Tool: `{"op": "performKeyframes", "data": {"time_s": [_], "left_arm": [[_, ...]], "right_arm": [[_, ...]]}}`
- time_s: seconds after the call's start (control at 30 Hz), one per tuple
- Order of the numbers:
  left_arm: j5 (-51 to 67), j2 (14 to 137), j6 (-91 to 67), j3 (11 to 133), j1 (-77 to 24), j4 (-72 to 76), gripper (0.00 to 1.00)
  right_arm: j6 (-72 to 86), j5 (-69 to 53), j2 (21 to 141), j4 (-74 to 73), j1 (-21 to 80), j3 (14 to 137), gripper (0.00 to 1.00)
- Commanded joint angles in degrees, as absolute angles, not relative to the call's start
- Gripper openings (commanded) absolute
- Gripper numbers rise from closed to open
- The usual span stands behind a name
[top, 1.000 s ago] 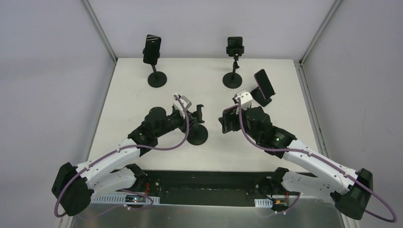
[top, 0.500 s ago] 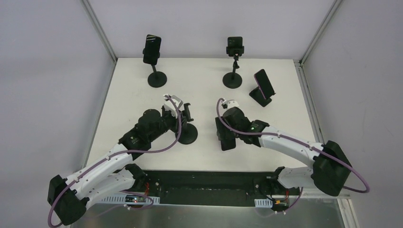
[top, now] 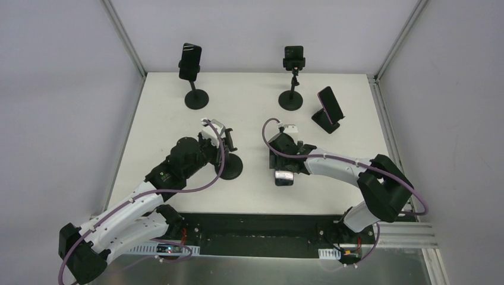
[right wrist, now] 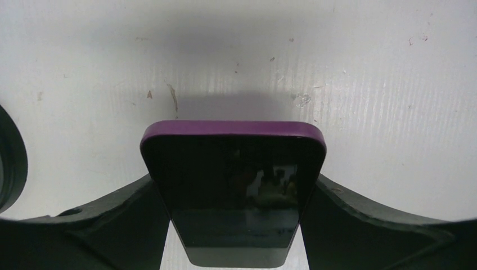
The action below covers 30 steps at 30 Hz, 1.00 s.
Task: Remove the phone from the phone stand
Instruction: Place the phone at the center of the board.
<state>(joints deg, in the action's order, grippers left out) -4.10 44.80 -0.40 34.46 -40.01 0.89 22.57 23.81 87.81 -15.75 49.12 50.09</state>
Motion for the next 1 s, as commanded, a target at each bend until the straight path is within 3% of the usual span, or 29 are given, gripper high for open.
{"op": "performKeyframes", "data": {"time_s": [0.0,0.6,0.83,0.97], "left_arm": [[-6.44,43.31,1.24,37.13,-39.29,1.69,0.00],[-7.50,42.90,-2.51,37.27,-38.94,0.99,0.00],[-11.71,44.00,-4.09,39.14,-35.15,-0.38,0.00],[-13.52,46.13,-5.80,41.94,-27.58,-3.58,0.00]], "right_arm": [[24.61,25.61,89.62,-12.37,48.97,49.26,0.54],[24.79,22.53,91.63,-11.33,48.97,47.57,0.91],[24.14,24.13,87.02,-13.37,48.99,49.05,0.94],[26.09,26.21,88.25,-23.52,48.81,56.83,0.96]]}}
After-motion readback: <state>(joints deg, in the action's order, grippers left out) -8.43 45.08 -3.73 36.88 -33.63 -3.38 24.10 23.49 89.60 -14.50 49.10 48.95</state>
